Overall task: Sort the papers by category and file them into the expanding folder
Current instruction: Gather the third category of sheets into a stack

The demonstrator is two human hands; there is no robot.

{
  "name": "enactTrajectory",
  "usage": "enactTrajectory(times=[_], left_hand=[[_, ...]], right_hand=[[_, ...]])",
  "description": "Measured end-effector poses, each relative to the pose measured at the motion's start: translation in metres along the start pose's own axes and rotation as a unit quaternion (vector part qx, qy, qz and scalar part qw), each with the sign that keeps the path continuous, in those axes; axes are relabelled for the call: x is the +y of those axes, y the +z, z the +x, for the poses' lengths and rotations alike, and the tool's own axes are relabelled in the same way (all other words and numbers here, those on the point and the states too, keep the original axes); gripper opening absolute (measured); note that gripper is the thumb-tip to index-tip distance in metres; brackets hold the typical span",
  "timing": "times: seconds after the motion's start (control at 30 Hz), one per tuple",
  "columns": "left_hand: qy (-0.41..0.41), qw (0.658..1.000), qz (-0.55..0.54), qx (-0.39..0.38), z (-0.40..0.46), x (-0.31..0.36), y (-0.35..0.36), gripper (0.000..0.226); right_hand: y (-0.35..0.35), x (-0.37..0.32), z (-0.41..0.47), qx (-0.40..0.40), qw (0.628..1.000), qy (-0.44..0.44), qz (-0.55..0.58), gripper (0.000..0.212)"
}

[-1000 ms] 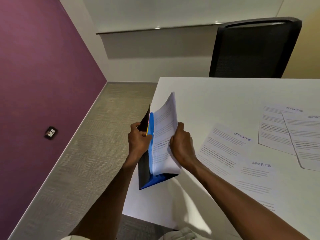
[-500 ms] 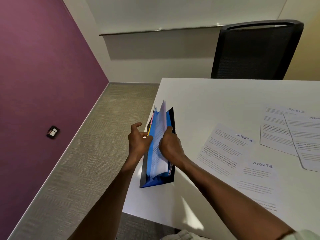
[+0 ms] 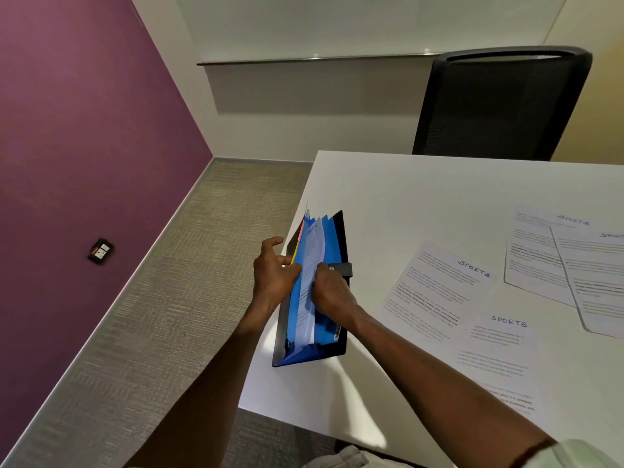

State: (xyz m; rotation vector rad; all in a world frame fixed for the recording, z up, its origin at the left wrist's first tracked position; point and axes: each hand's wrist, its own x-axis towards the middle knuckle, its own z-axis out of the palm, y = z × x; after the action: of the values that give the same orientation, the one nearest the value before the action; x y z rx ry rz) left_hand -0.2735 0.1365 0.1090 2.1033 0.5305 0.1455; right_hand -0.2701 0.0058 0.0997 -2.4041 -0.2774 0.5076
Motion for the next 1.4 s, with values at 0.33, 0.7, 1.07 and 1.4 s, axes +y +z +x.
enactTrajectory(times=[0.33,0.7,1.07,1.4], left_hand=[[0.024,0.998,0.042,-0.042,0.004,0.005,0.019,0.060],[0.043,0.996,0.053,-0.064,0.002,0.002,0.041,0.066],[0.053,0.993,0.074,-0.072,0.003,0.004,0.041,0.066],[0.138,0.952,0.194,-0.192,-0.023,-0.016,0.087,0.058]], right_hand=[[-0.035,0.040,-0.003,0.114,0.983,-0.003,-0.147,0.024],[-0.025,0.079,-0.004,0.096,0.980,-0.032,-0.171,0.037],[-0.018,0.101,0.015,0.087,0.988,-0.020,-0.126,0.025],[-0.006,0.114,0.026,0.104,0.959,0.197,0.174,0.020]])
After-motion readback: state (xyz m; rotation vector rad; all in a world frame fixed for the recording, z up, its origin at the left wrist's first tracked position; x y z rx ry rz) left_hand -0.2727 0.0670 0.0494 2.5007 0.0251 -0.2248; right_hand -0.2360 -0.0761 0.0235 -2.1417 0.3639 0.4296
